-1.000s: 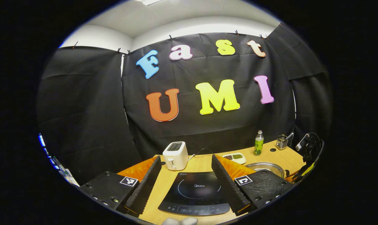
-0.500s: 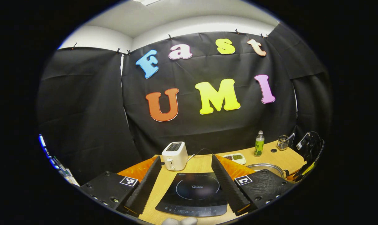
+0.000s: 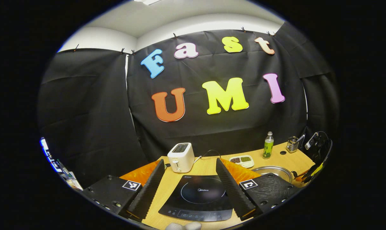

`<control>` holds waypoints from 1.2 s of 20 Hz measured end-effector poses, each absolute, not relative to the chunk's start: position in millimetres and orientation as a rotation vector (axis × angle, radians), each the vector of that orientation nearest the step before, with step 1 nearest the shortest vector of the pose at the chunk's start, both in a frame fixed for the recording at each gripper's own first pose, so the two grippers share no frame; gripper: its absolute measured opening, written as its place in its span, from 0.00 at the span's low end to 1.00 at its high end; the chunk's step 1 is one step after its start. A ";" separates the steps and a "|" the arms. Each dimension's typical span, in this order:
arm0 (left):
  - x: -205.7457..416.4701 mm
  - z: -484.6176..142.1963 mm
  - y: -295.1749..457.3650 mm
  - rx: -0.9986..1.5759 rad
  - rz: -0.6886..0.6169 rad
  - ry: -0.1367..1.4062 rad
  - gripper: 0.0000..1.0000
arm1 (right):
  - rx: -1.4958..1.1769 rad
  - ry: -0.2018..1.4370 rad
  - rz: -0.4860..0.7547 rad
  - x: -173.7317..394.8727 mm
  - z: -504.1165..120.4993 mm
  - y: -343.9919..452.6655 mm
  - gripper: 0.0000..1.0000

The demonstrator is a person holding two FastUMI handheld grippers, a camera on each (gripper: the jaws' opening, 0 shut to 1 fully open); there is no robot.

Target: First push the handle of the pot to place it horizontally, then grasp the pot with both hands and set it on the induction cooktop.

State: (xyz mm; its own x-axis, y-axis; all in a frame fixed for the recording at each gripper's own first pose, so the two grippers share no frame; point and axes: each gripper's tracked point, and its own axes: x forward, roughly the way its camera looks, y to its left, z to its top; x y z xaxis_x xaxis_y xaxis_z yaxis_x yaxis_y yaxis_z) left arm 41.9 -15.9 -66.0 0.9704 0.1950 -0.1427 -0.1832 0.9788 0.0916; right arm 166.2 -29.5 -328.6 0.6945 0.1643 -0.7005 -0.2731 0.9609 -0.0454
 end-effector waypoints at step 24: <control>42.0 -99.4 -34.9 0.089 0.241 0.241 0.96 | -0.153 0.824 0.303 185.8 -349.9 -49.5 0.04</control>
State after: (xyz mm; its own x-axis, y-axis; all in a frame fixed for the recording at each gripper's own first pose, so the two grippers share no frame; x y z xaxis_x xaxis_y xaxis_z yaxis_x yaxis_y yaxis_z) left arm 42.0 -34.9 -99.4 0.9425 0.2462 -0.2259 -0.2250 0.9675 0.1157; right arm 185.8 -49.5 -349.9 0.6394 0.2051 -0.7410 -0.3233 0.9462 -0.0170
